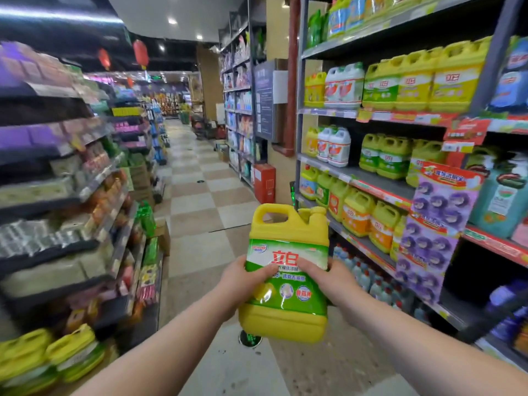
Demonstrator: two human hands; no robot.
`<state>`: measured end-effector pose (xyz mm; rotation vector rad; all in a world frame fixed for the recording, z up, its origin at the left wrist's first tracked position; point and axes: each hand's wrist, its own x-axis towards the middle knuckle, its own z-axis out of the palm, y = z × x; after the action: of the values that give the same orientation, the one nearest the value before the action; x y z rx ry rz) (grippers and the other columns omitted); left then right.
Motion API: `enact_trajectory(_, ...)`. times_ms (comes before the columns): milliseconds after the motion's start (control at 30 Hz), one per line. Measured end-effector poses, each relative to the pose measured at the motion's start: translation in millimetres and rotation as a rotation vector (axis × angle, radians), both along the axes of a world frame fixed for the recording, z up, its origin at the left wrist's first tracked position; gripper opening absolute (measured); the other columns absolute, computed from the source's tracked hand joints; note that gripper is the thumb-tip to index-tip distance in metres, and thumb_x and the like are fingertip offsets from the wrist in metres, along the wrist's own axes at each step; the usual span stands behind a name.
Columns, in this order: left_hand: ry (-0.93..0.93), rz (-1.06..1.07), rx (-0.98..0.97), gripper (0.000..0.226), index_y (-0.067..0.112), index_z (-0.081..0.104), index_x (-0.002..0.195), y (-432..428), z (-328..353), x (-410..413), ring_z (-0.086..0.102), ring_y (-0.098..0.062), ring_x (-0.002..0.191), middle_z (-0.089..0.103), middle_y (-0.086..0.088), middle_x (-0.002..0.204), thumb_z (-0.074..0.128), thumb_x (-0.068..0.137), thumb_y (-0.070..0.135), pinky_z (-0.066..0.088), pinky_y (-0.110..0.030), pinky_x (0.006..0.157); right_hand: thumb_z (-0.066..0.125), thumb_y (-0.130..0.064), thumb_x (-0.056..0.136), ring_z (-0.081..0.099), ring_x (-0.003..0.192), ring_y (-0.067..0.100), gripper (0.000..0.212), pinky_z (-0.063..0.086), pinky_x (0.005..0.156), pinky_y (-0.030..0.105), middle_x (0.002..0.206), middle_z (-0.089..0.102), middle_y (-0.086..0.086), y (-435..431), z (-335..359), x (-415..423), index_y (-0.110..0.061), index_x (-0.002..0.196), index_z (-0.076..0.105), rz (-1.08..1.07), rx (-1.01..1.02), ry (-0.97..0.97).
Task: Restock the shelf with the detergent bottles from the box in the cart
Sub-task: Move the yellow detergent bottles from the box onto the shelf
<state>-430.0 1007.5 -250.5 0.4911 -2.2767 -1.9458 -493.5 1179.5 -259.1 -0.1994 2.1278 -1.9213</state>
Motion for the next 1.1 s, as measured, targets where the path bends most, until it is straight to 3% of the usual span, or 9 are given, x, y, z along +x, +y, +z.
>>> enact_trajectory(167, -0.005, 0.019, 0.032, 0.042, 0.020, 0.059, 0.114, -31.6, -6.4, -21.2, 0.068, -0.019, 0.092, 0.070, -0.003, 0.107, 0.075, 0.078, 0.033, 0.056, -0.033, 0.079, 0.077, -0.039, 0.073, 0.069, 0.080, 0.018, 0.033, 0.056, 0.068, 0.031, 0.097, 0.071, 0.004, -34.7, -3.2, -27.5, -0.021, 0.096, 0.062, 0.004, 0.031, 0.010)
enact_trajectory(267, -0.008, 0.044, 0.041, 0.041, 0.021, 0.058, 0.114, -55.9, -8.7, -47.3, 0.069, -0.020, 0.092, 0.070, -0.004, 0.108, 0.075, 0.078, 0.032, 0.056, -0.035, 0.081, 0.077, -0.039, 0.073, 0.070, 0.082, 0.022, 0.026, 0.058, 0.076, 0.038, 0.095, 0.072, 0.004, -60.9, -5.8, -57.0, -0.024, 0.084, 0.060, 0.021, 0.041, 0.006)
enact_trajectory(367, 0.001, 0.047, 0.047, 0.038, 0.021, 0.058, 0.111, -82.5, -8.1, -83.9, 0.069, -0.020, 0.090, 0.071, -0.003, 0.105, 0.075, 0.078, 0.030, 0.057, -0.036, 0.081, 0.077, -0.040, 0.073, 0.070, 0.081, 0.020, 0.029, 0.057, 0.067, 0.032, 0.096, 0.071, 0.003, -87.8, -5.1, -93.6, -0.023, 0.090, 0.061, 0.044, 0.032, 0.012)
enact_trajectory(500, 0.024, 0.053, 0.047, 0.027, 0.024, 0.059, 0.102, -112.4, -7.8, -147.4, 0.068, -0.010, 0.079, 0.070, 0.005, 0.091, 0.074, 0.080, 0.028, 0.054, -0.020, 0.059, 0.076, -0.039, 0.075, 0.068, 0.077, 0.012, 0.036, 0.051, 0.056, 0.023, 0.093, 0.069, -0.002, -118.8, -6.5, -160.1, -0.022, 0.103, 0.061, 0.063, 0.012, 0.033)
enact_trajectory(767, 0.026, 0.038, 0.017, 0.021, 0.028, 0.059, 0.093, -151.2, 12.5, -295.3, 0.069, -0.012, 0.082, 0.071, 0.005, 0.092, 0.074, 0.078, 0.030, 0.055, -0.023, 0.065, 0.077, -0.042, 0.072, 0.070, 0.087, 0.019, 0.055, 0.056, 0.068, 0.031, 0.107, 0.070, 0.004, -155.8, 4.8, -311.8, -0.017, 0.117, 0.059, 0.089, -0.009, 0.009)
enact_trajectory(900, -0.010, 0.006, 0.001, 0.038, 0.017, 0.060, 0.111, -153.3, 5.8, -358.1, 0.069, -0.020, 0.091, 0.071, -0.004, 0.105, 0.075, 0.078, 0.030, 0.057, -0.036, 0.080, 0.079, -0.041, 0.070, 0.070, 0.089, 0.022, 0.050, 0.057, 0.083, 0.043, 0.105, 0.072, 0.005, -156.8, -0.9, -368.7, -0.018, 0.111, 0.062, 0.040, -0.009, -0.008)
enact_trajectory(967, -0.026, -0.021, -0.007, 0.041, 0.017, 0.060, 0.112, -154.0, 1.8, -389.4, 0.069, -0.022, 0.093, 0.071, -0.005, 0.107, 0.076, 0.077, 0.031, 0.056, -0.042, 0.087, 0.079, -0.043, 0.069, 0.070, 0.090, 0.022, 0.055, 0.057, 0.084, 0.042, 0.107, 0.071, 0.005, -153.9, -5.9, -392.5, -0.018, 0.114, 0.061, 0.007, -0.001, -0.028)
enact_trajectory(1033, -0.039, -0.060, -0.008, 0.039, 0.020, 0.061, 0.109, -153.3, -2.9, -423.7, 0.070, -0.021, 0.092, 0.072, -0.003, 0.104, 0.077, 0.076, 0.032, 0.056, -0.040, 0.085, 0.078, -0.043, 0.069, 0.070, 0.088, 0.021, 0.056, 0.057, 0.080, 0.038, 0.107, 0.071, 0.004, -148.8, -8.6, -417.4, -0.017, 0.116, 0.060, -0.034, 0.009, -0.038)
enact_trajectory(1100, -0.033, -0.103, -0.005, 0.032, 0.024, 0.061, 0.101, -151.1, -8.5, -458.9, 0.070, -0.016, 0.085, 0.072, 0.001, 0.097, 0.077, 0.075, 0.032, 0.059, -0.031, 0.073, 0.078, -0.042, 0.071, 0.070, 0.085, 0.018, 0.053, 0.058, 0.072, 0.033, 0.104, 0.071, 0.003, -142.7, -11.0, -442.6, -0.018, 0.114, 0.060, -0.077, 0.018, -0.039)
